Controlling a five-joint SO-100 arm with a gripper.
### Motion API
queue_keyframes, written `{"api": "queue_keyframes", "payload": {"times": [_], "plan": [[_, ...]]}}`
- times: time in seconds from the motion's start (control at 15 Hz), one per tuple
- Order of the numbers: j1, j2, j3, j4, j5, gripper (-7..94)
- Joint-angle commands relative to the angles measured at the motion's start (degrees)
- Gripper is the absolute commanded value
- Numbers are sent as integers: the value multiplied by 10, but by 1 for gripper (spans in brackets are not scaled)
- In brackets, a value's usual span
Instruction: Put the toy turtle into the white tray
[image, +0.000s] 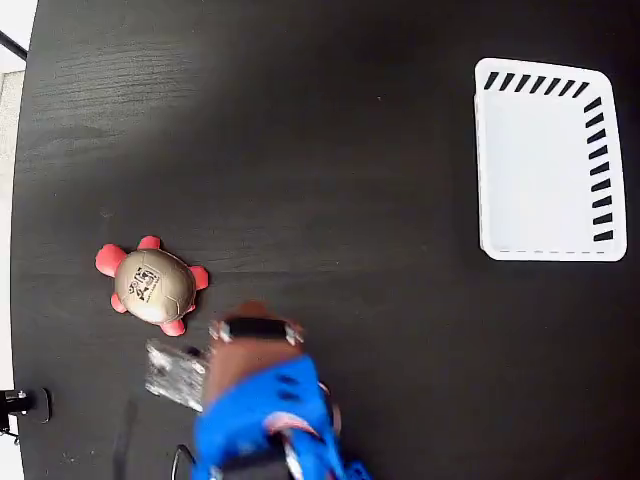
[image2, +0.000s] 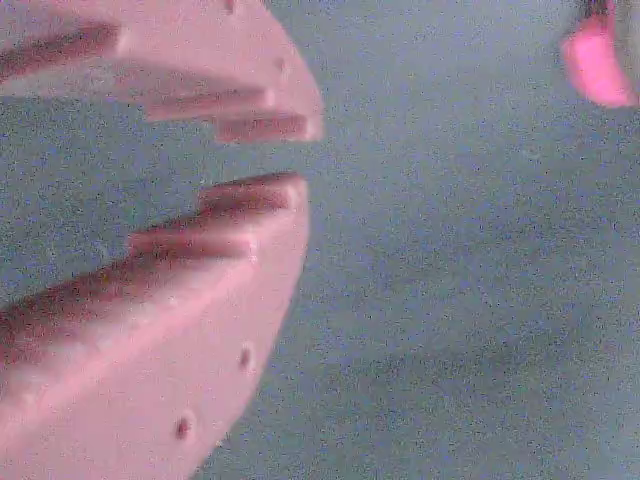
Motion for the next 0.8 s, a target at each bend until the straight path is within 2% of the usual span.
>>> {"api": "queue_keyframes", "payload": {"times": [0.0,0.2,0.4,0.73], "plan": [[-28,-94,-151,47,52,0],[-84,-195,-239,88,137,0],[-179,-239,-272,92,227,0],[-252,-309,-312,104,264,0]]}}
